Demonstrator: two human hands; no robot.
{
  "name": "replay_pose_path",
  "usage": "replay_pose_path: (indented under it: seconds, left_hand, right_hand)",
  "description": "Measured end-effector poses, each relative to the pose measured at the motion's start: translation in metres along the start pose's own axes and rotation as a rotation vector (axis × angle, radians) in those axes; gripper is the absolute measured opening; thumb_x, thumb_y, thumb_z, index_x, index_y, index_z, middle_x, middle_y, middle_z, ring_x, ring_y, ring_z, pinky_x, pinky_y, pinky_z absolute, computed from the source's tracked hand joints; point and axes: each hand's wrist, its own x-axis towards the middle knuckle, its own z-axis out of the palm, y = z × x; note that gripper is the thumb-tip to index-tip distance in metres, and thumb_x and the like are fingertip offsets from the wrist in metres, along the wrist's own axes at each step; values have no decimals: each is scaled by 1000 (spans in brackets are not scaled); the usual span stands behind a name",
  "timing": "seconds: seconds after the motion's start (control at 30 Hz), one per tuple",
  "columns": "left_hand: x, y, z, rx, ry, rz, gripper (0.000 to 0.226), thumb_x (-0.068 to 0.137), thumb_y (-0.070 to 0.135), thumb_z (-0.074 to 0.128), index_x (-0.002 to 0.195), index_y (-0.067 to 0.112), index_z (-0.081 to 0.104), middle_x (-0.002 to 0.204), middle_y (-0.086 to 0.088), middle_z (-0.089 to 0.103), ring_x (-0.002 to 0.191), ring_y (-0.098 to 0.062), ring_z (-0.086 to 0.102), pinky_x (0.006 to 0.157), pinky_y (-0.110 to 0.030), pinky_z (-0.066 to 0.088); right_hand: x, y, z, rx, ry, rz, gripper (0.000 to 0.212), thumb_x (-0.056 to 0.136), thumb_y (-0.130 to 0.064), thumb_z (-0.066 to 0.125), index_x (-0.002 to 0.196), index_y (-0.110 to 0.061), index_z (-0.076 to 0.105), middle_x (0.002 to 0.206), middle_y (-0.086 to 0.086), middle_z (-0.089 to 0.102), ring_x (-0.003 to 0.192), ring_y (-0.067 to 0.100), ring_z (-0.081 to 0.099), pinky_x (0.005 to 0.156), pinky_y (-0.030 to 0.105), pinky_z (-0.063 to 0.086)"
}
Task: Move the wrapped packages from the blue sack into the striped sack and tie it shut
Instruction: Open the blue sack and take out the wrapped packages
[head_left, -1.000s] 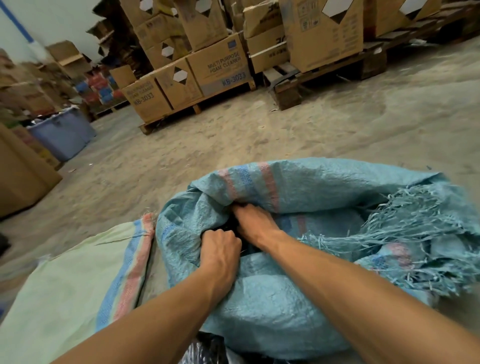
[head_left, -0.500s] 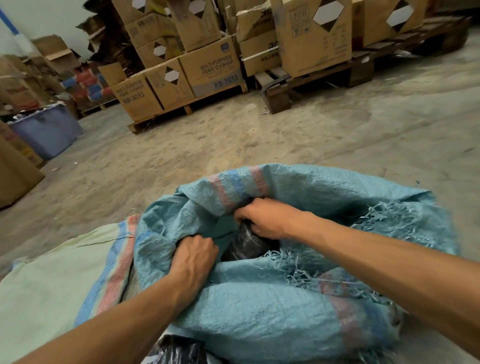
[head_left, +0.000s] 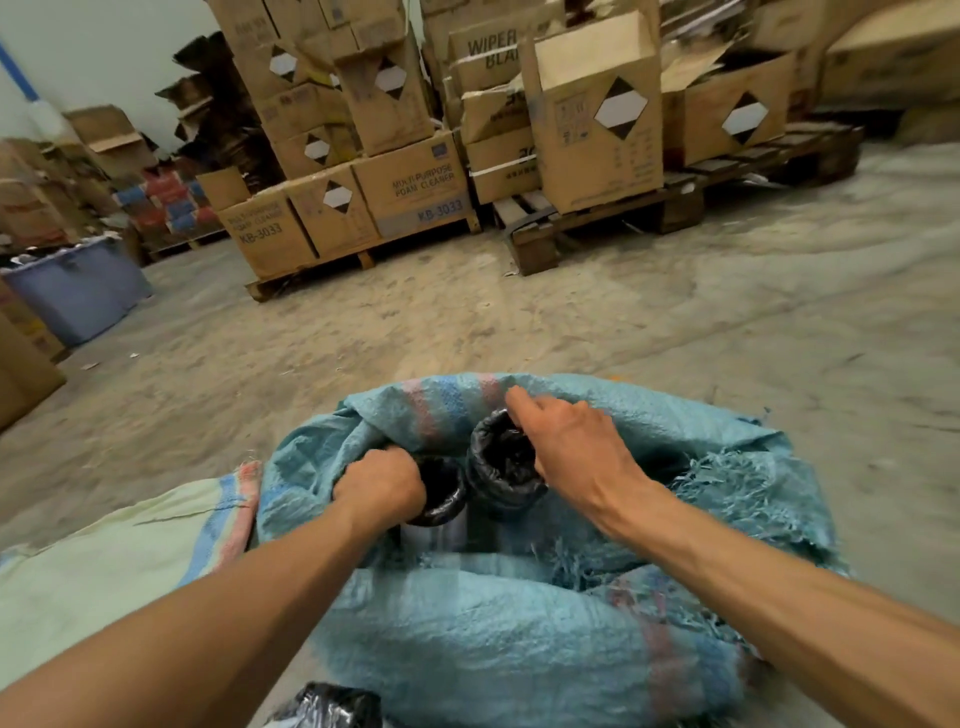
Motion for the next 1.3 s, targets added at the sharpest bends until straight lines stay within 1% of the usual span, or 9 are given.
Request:
replay_pose_path:
  seconds: [0.07, 0.17, 0.33, 0.47, 0.6, 0.7, 0.8, 1.03, 1.3]
  left_hand:
    - [1, 7, -9, -214, -144, -33, 22, 98, 12, 42, 83, 3, 55, 98, -13, 64, 91, -30, 67, 74, -33, 53]
    - [-3, 17, -11, -674, -303, -130, 27, 96, 4, 39, 89, -5, 64, 89, -22, 73, 75, -35, 72, 70, -43, 61]
    - [-24, 22, -28, -898, -141, -198, 18, 87, -7, 50, 73, -4, 61, 70, -24, 71, 69, -36, 71, 71, -51, 60]
    - [-41, 4, -41, -974, -23, -179, 22, 86, -3, 44, 85, -11, 65, 71, -27, 70, 72, -43, 71, 70, -54, 60]
    - [-66, -24, -61, -930, 44, -119, 29, 90, 3, 40, 83, -11, 65, 64, -24, 69, 45, -30, 65, 43, -35, 57]
    - [-97, -52, -78, -870, 94, -60, 30, 89, 5, 40, 83, -11, 65, 68, -26, 70, 54, -33, 69, 49, -36, 59]
    - [-132, -75, -90, -828, 39, -12, 29, 90, 4, 39, 79, -8, 63, 68, -26, 70, 58, -35, 70, 45, -32, 57]
    - [-218, -106, -94, -688, -2, 179, 22, 97, 8, 40, 95, -4, 59, 80, -23, 72, 47, -22, 66, 41, -27, 51]
    - [-280, -92, -67, -246, -36, 662, 18, 99, 20, 47, 81, 19, 49, 72, -1, 57, 54, -5, 56, 53, -18, 41]
  right_hand:
    - [6, 10, -13, 0, 18, 44, 47, 67, 15, 55, 104, -13, 47, 57, 0, 36, 45, 25, 33, 44, 30, 25]
    - [10, 23, -31, 44, 8, 120, 40, 74, 10, 48, 105, -15, 46, 64, 2, 48, 54, 28, 43, 51, 34, 35]
    - [9, 37, -53, 157, 65, 281, 29, 82, 4, 51, 99, -19, 45, 68, 4, 58, 60, 29, 51, 54, 35, 42]
    - [14, 35, -74, 288, 101, 356, 23, 88, -3, 53, 103, -17, 44, 67, 4, 59, 63, 29, 58, 57, 40, 50]
    - [22, 23, -99, 327, 73, 359, 24, 89, -8, 52, 110, -20, 53, 74, 6, 64, 70, 30, 62, 65, 44, 55]
    - [23, 2, -128, 378, -33, 357, 26, 89, -10, 50, 109, -21, 62, 83, 8, 68, 77, 32, 66, 70, 46, 57]
    - [15, -21, -158, 445, -157, 308, 24, 91, -6, 50, 103, -22, 62, 82, 8, 67, 65, 27, 69, 58, 44, 61]
    - [-40, -53, -212, 437, -466, 211, 25, 95, -1, 46, 113, -12, 60, 80, 15, 70, 55, 19, 71, 52, 36, 61]
    - [-135, -53, -240, 302, -770, -71, 18, 96, -12, 57, 111, -17, 65, 87, 2, 63, 66, 6, 58, 59, 20, 47]
